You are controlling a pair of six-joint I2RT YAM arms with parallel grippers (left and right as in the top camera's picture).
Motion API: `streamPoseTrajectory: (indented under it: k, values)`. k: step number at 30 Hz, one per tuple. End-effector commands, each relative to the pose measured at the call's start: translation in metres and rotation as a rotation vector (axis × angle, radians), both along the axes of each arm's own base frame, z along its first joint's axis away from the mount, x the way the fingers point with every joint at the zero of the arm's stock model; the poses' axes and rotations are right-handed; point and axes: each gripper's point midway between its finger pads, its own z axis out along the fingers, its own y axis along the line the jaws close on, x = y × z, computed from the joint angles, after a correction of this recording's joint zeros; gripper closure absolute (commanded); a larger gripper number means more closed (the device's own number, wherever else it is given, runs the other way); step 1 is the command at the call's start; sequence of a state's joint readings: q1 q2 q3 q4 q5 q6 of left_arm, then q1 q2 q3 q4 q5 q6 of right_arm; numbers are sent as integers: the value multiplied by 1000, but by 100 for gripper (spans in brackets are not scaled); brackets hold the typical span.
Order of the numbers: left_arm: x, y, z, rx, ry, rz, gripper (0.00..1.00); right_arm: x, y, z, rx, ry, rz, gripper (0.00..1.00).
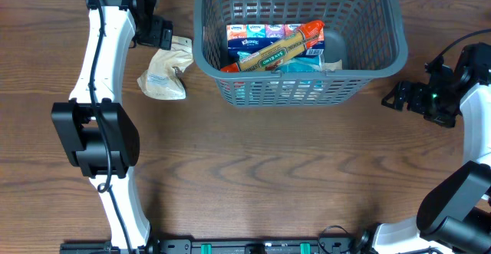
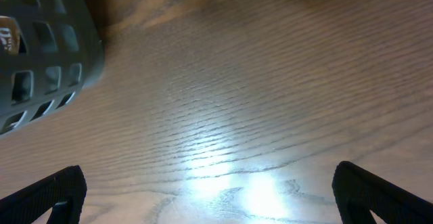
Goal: Pack container
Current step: 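Move the left gripper to the crumpled clear-beige bag, then close the left gripper on the crumpled bag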
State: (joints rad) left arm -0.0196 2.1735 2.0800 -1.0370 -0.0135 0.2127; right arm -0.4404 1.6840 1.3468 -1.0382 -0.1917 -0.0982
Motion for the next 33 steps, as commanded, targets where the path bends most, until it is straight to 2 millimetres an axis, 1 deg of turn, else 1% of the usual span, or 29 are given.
streamPoseTrajectory:
  k: [1, 3, 6, 8, 12, 17, 27, 33]
  values:
    - [-8, -1, -12, -33, 49, 6, 1, 1, 1, 2, -15, -5, 22, 1]
    - [-13, -2, -17, -33, 74, 6, 1, 3, 1, 2, -18, -10, 21, 1]
    - [-22, -3, -30, -41, 115, 4, 1, 4, 0, 2, -21, -18, 21, 1]
    - [-29, -8, -42, -72, 147, -4, 1, 5, 0, 2, -22, -20, 22, 1]
    - [-36, -10, -64, -75, 173, -6, 1, 5, -1, 2, -23, -22, 21, 1]
    - [-37, -9, -82, -75, 170, -5, 1, 4, 0, 2, -20, -16, 22, 1]
    - [-26, -9, -98, -75, 125, -6, 1, -2, 3, 1, -9, 7, 22, 1]
    - [-30, -9, -125, -74, 182, -4, 1, -2, 3, 1, -8, 9, 22, 1]
